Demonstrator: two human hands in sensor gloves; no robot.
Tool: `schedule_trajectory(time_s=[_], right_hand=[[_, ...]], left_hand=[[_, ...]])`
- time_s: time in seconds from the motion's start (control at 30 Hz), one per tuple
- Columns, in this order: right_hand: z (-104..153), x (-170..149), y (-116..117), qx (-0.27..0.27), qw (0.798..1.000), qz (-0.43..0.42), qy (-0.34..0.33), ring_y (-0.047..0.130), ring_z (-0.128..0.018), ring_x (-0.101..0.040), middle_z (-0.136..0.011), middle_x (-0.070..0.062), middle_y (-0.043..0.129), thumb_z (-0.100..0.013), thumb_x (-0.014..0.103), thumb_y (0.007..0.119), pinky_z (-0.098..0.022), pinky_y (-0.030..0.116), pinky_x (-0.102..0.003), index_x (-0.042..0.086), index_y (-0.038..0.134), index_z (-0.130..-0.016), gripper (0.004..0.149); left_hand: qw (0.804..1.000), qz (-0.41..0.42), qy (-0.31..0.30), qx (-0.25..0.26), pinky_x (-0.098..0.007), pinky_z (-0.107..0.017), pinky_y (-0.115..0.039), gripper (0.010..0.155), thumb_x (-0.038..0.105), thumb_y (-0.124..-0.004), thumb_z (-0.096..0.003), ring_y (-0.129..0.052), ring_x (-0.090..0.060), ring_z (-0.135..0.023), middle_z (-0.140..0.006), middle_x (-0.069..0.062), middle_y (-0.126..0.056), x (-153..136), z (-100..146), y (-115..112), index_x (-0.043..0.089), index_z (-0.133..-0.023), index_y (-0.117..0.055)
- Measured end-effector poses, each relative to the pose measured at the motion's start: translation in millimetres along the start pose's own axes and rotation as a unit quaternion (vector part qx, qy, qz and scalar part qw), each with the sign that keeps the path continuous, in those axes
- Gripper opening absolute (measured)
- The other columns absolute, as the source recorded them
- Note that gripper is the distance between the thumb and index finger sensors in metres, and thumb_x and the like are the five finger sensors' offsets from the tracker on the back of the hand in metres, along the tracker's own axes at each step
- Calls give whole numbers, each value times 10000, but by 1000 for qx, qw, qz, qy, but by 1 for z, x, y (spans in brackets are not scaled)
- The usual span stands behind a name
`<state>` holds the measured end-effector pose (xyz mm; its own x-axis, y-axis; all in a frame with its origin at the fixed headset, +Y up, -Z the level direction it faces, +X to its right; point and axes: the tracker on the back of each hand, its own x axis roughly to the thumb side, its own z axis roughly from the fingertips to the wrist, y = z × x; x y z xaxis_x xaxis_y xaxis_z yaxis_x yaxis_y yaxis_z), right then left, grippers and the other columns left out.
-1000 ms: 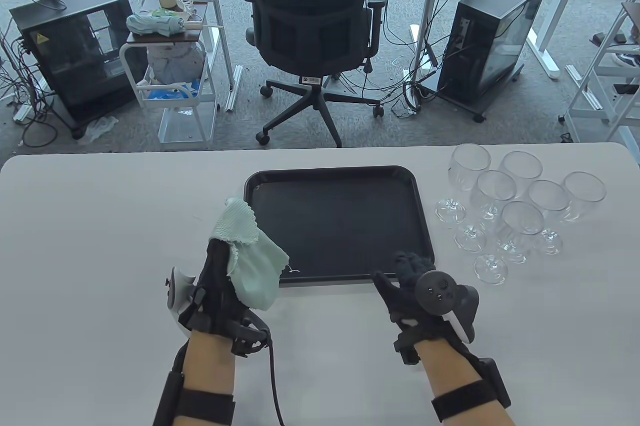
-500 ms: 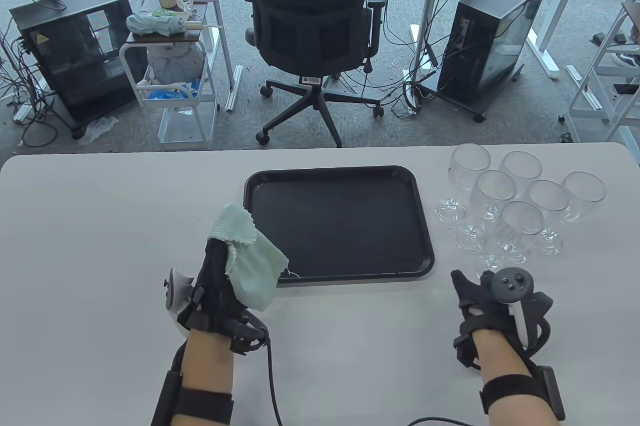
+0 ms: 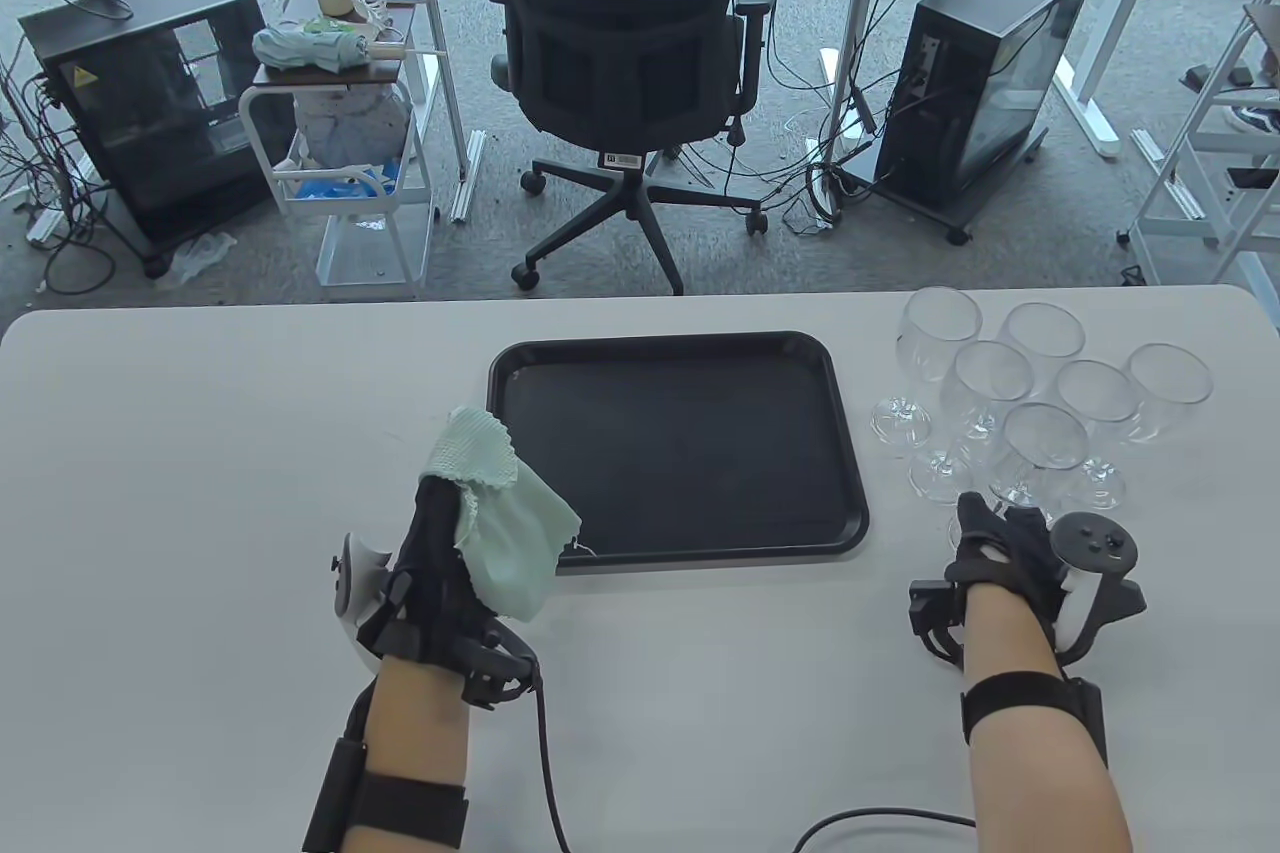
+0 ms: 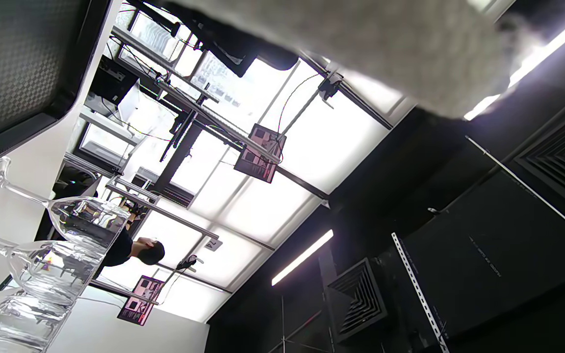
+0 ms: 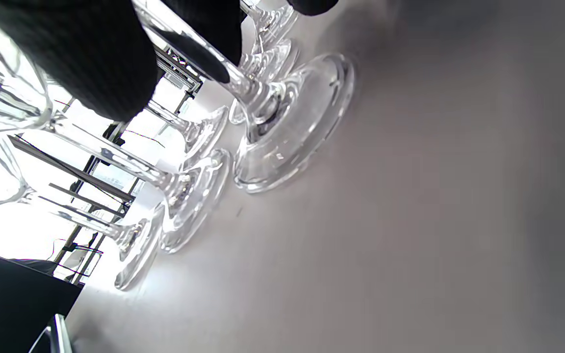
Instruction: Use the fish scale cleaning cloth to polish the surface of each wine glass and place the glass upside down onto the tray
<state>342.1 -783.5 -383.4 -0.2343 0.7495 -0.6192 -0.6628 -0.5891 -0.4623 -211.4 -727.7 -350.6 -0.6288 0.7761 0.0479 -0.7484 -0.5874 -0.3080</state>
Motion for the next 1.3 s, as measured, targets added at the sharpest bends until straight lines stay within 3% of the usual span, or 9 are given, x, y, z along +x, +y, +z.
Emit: schedule_trajectory(time_s=[0.27, 0.43, 0.67, 0.73, 0.9, 0.97, 1.07, 1.2, 1.3], right_hand=[[19, -8, -8, -9, 999, -12, -38, 210, -968, -505, -1117, -190, 423, -503, 442, 861, -625, 253, -697, 338, 761, -908, 430], [62, 20, -22, -8, 977, 22, -213, 157, -971, -497, -1115, -190, 392, -540, 406, 770, -596, 219, -736, 315, 681, -930, 410], [165, 79, 4, -47, 853, 183, -487, 495, -1022, -417, -933, -56, 841, -490, 387, 874, -654, 392, -745, 331, 768, -910, 436], [189, 78, 23, -51, 799, 207, -563, 538, -1023, -375, -868, -27, 887, -467, 376, 908, -669, 387, -738, 342, 787, -905, 455], [205, 61, 54, -60, 726, 285, -624, 547, -1022, -356, -849, -25, 898, -450, 359, 934, -682, 396, -728, 340, 809, -892, 460], [209, 60, 57, -64, 708, 292, -639, 555, -1019, -357, -847, -24, 900, -451, 363, 933, -684, 404, -724, 339, 809, -893, 459], [214, 60, 57, -61, 708, 276, -647, 548, -1021, -358, -853, -28, 892, -455, 360, 930, -683, 408, -725, 332, 798, -902, 467], [216, 59, 51, -71, 714, 256, -648, 565, -1007, -359, -848, -35, 893, -453, 363, 928, -680, 493, -691, 305, 791, -908, 478], [213, 59, 42, -72, 737, 225, -634, 614, -981, -349, -832, -38, 902, -455, 372, 929, -657, 619, -610, 292, 792, -906, 478]], left_hand=[[1000, -1, 3, -8, -720, -745, -174, 598, 585, -488, -613, -159, -389, -1149, -1245, 6, -208, -2, -1, -1, 393, -1151, -312], [1000, -6, -2, -10, -720, -747, -177, 598, 586, -487, -612, -164, -387, -1151, -1246, 5, -209, 0, -2, -1, 396, -1151, -311], [1000, -17, -5, -10, -721, -751, -183, 599, 588, -488, -612, -168, -388, -1153, -1247, 4, -209, -1, -1, 0, 395, -1152, -313], [1000, -19, -5, -8, -722, -753, -184, 601, 591, -490, -611, -166, -388, -1153, -1248, 4, -209, -1, -1, 1, 398, -1152, -313], [995, -84, -49, -38, -729, -751, -164, 604, 602, -521, -612, -138, -393, -1154, -1249, 0, -184, 4, -3, -14, 415, -1152, -324], [982, -167, -54, -74, -735, -741, -123, 599, 594, -543, -611, -103, -394, -1150, -1252, 12, -186, 9, -5, -38, 413, -1151, -357], [919, -360, -58, -154, -739, -744, -122, 606, 594, -552, -600, -115, -381, -1158, -1260, 10, -239, 5, -4, -87, 390, -1150, -400], [854, -495, -50, -153, -745, -744, -183, 608, 591, -592, -576, -205, -384, -1158, -1250, -16, -356, -17, -3, -101, 295, -1106, -567], [858, -487, -35, -160, -753, -752, -225, 596, 600, -621, -567, -231, -388, -1159, -1247, -25, -331, -32, -5, -94, 312, -1088, -595]])
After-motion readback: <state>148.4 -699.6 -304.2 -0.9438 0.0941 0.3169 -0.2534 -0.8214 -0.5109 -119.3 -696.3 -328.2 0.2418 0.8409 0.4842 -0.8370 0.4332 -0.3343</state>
